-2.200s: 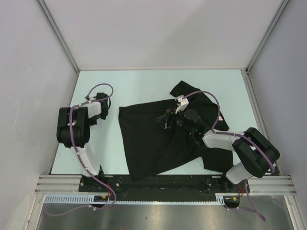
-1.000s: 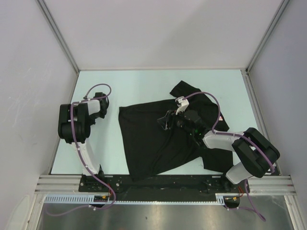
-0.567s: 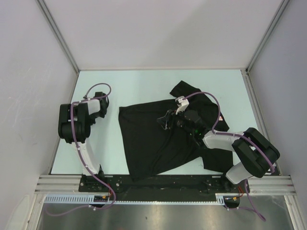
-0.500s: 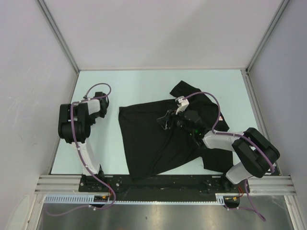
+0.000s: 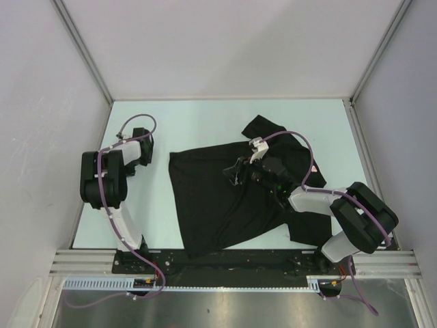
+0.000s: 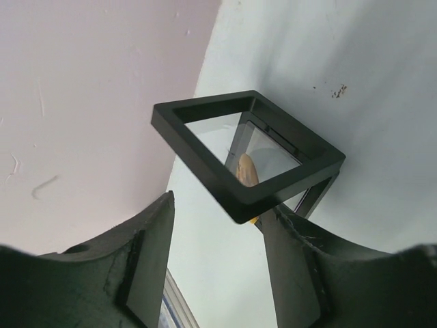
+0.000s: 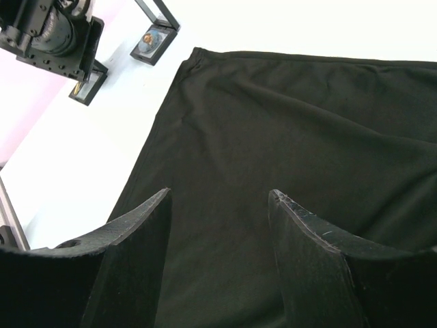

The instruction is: Remove the brooch from the garment

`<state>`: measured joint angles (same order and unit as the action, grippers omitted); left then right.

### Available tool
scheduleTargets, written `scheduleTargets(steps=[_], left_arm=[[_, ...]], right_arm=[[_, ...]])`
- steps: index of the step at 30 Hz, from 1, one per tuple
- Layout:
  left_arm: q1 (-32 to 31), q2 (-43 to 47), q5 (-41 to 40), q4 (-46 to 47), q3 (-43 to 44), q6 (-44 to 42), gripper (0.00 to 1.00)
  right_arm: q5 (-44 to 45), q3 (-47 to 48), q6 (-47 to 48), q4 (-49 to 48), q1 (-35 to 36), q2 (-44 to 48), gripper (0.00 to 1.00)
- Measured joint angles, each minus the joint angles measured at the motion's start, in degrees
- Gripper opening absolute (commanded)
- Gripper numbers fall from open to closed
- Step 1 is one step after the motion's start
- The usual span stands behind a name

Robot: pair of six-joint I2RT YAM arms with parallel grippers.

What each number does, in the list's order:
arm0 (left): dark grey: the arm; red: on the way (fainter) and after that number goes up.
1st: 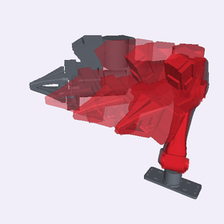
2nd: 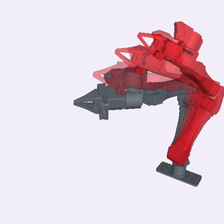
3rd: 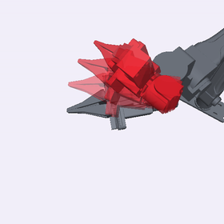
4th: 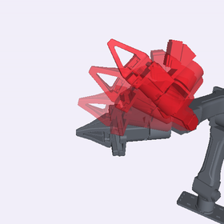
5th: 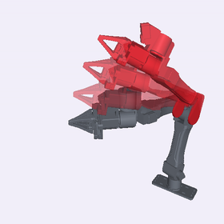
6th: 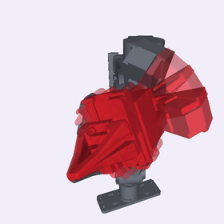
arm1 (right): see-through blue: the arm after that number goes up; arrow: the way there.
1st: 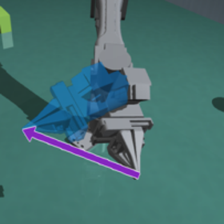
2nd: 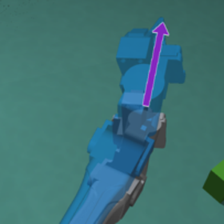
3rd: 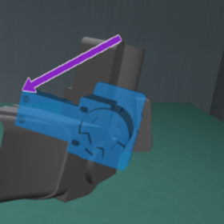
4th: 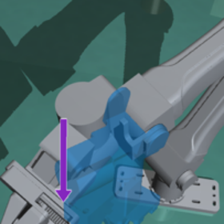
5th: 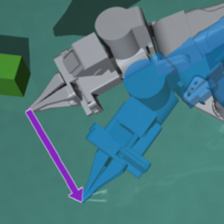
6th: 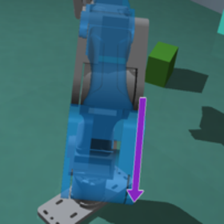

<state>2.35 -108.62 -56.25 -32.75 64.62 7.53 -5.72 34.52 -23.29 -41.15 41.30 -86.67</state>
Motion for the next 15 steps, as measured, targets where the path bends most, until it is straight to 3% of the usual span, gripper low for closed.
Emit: scheduleTargets(steps=[5,15], left_arm=[[-0.4,2.1,1.1,-0.2,0.0,0.0,0.69],[-2.6,8.3,6.3,-1.0,0.0,0.2,0.7]], right_arm=[[-0.2,0.0,0.0,-0.4,0.2,0.0,0.62],[0.6,0.0,0.0,-0.1,0.5,0.1,0.63]])
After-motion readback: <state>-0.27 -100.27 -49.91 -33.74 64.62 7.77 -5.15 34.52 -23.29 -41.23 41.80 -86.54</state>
